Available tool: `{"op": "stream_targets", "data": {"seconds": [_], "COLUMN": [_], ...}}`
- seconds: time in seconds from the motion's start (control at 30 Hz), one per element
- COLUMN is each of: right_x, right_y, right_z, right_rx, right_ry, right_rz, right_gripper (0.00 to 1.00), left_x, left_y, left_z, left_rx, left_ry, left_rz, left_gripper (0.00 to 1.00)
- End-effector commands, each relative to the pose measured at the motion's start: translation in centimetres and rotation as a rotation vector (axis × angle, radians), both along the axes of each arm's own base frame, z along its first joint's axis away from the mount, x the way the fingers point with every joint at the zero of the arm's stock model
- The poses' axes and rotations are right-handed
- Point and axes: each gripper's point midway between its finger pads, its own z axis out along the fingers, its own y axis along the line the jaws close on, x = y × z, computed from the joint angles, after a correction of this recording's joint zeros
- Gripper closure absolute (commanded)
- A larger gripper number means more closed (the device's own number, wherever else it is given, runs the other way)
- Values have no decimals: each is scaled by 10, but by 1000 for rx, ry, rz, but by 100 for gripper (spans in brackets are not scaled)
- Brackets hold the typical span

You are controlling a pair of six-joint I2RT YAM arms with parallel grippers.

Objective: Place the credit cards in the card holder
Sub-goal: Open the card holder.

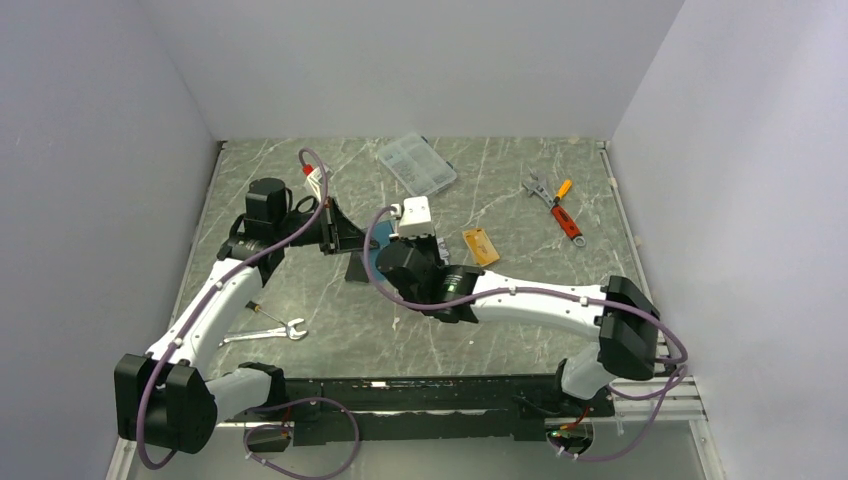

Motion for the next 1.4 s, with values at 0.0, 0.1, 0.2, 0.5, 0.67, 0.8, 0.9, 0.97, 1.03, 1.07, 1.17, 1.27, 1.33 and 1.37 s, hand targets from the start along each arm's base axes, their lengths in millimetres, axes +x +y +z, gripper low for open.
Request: {"op": "stream_targets", "data": {"seconds": [0.0,0.1,0.2,0.5,0.67,0.8,0.9,0.97,1.03,1.07,1.17,1.27,1.33,1.37], "right_x": [-2,-10,-23,-58,-56,-49,-46,-43,-40,-38,-34,-30,-27,-26], "right_y": [-15,-11,-5,45,60,64,64,63,63,64,67,68,68,67], "right_z": [29,35,43,39,34,30,25,22,20,20,16,10,11,11], "right_rx": [130,191,238,235,210,174,156,137,121,116,90,70,65,61], "right_ry": [1,27,47,55,59,56,52,48,38,32,22,15,1,-3], "right_rz": [-2,91,178,364,383,360,334,310,296,293,274,245,231,217], "right_gripper": [100,85,50,26,27,34,48,56,63,64,66,71,77,80], "left_x": [-6,-3,2,2,1,-1,-3,-4,-4,-4,-7,-10,-11,-11], "left_y": [-1,0,2,2,1,0,0,-1,-1,-2,-3,-4,-4,-5], "left_z": [13,8,6,6,7,8,11,12,13,14,17,19,20,20], "left_rx": [-14,0,26,19,13,0,-8,-18,-27,-32,-56,-73,-76,-79], "left_ry": [-39,-33,-34,-30,-30,-25,-23,-19,-12,-7,-2,1,2,4], "left_rz": [-23,-9,14,13,9,2,-5,-11,-17,-19,-38,-53,-58,-60], "left_gripper": [100,100,100,100,100,100,100,100,100,100,100,100,100,100]}}
